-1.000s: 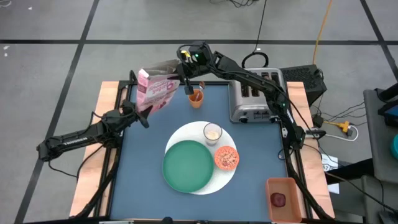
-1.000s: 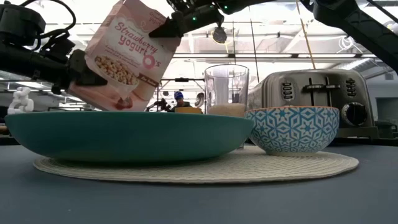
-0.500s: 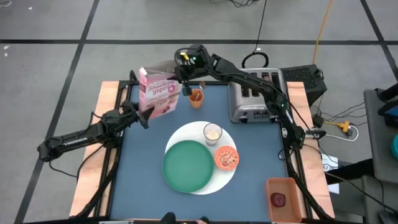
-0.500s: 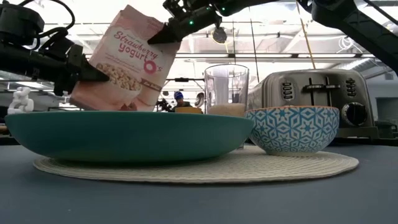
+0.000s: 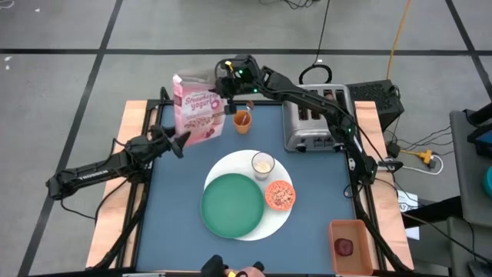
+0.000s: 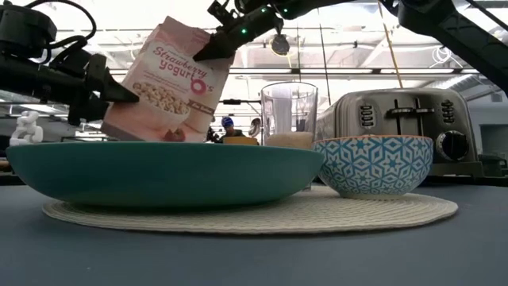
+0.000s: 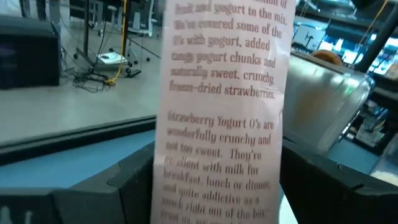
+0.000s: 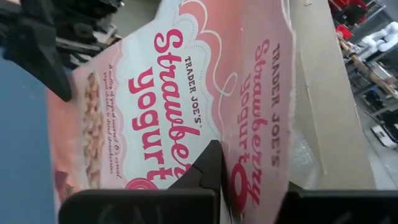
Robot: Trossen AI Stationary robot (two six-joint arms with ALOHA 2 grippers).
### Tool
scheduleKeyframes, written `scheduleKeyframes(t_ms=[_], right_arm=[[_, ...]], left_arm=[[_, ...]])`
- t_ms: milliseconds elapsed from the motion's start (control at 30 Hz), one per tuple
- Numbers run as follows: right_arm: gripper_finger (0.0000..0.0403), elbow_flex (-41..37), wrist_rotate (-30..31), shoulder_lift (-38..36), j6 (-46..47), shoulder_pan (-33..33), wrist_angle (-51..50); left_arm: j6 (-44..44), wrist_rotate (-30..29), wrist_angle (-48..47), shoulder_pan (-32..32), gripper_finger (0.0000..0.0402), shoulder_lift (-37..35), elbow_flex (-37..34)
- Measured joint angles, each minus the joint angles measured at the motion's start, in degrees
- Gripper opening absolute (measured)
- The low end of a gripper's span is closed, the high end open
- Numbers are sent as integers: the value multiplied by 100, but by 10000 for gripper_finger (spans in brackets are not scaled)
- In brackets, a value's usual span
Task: Arrange a breakfast setting
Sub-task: Pour the cereal into the orange bowl
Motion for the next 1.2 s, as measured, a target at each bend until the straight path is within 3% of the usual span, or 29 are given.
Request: scheduleKeyframes(t_ms=[267,467,600,800,1200], right_arm=[[0,7,118,-7,-132,-39,-84],[0,7,547,-7,-201,-97,-90],[0,7,549,-7,-204,-144,-79],[0,8,559,-8,-215,-192,-4],[0,9,590,-7,-199,-213,277]], left_arm=[[-471,-4,-4,0,287,1,0],[-864,-2,-9,0,287,1,2],[-990,55,-21,0,287,1,5],[-1302,592,-81,-38,287,1,11],[-1427,608,-72,-227,287,1,11]])
